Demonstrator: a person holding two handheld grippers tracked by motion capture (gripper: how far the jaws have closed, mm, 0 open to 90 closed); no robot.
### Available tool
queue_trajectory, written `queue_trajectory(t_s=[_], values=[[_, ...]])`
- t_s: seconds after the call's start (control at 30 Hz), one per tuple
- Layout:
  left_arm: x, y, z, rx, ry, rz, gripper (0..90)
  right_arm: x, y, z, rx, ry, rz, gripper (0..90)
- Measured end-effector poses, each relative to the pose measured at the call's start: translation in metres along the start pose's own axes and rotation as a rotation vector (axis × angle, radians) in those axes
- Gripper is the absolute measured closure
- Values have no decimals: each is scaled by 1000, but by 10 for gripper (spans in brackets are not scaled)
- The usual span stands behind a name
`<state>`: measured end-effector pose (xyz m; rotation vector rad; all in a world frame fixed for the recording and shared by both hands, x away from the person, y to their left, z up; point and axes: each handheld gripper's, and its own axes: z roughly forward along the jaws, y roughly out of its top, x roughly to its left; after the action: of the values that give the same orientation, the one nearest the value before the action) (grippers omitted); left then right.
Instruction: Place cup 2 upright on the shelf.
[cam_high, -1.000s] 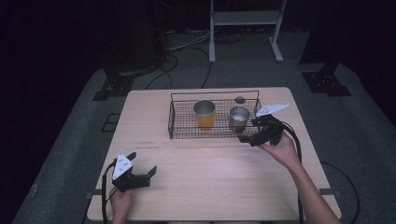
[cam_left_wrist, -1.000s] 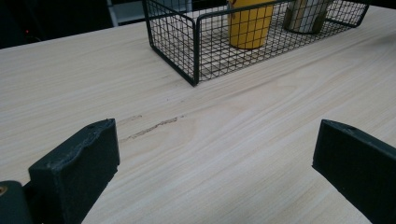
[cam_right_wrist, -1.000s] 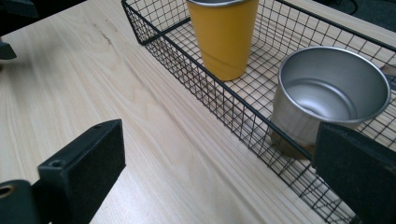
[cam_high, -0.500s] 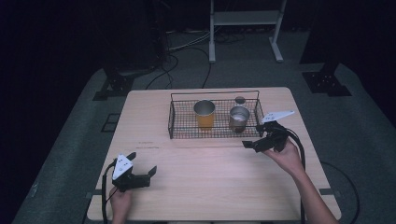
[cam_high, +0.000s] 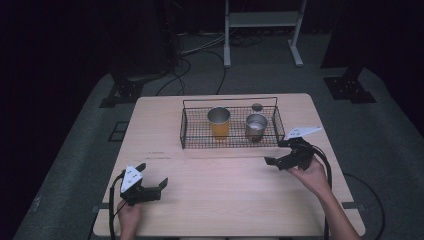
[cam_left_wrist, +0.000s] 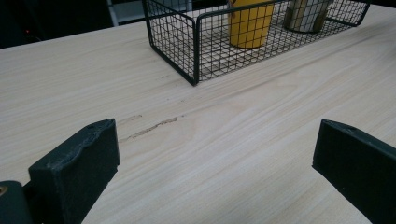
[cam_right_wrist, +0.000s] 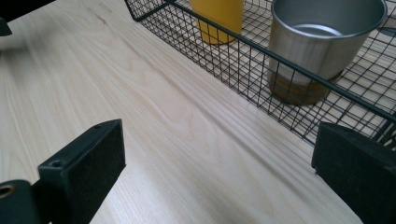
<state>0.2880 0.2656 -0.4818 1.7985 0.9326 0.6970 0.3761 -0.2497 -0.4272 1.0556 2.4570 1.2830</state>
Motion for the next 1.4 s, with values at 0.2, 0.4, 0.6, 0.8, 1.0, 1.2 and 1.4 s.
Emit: queue_trajectory(t_s=[0.2,0.4,0.6,0.8,1.0,1.2,1.4], values=[[0,0,0,4,1,5,0,-2,-10,-5,-6,-3,11,19],[0,0,0,5,1,4,0,-3,-19,-10,-14,-7,19,21],[0,0,0,6,2,6,0,-2,-28,-14,-16,-11,30,21],[0,0,0,8,2,8,0,-3,-40,-18,-26,-16,50,21],[0,0,0,8,2,6,0,-2,-51,-21,-20,-21,62,21],[0,0,0,6,2,3,0,0,-60,-24,-22,-23,68,21],[0,0,0,8,2,3,0,0,-68,-28,-37,-16,84,21]])
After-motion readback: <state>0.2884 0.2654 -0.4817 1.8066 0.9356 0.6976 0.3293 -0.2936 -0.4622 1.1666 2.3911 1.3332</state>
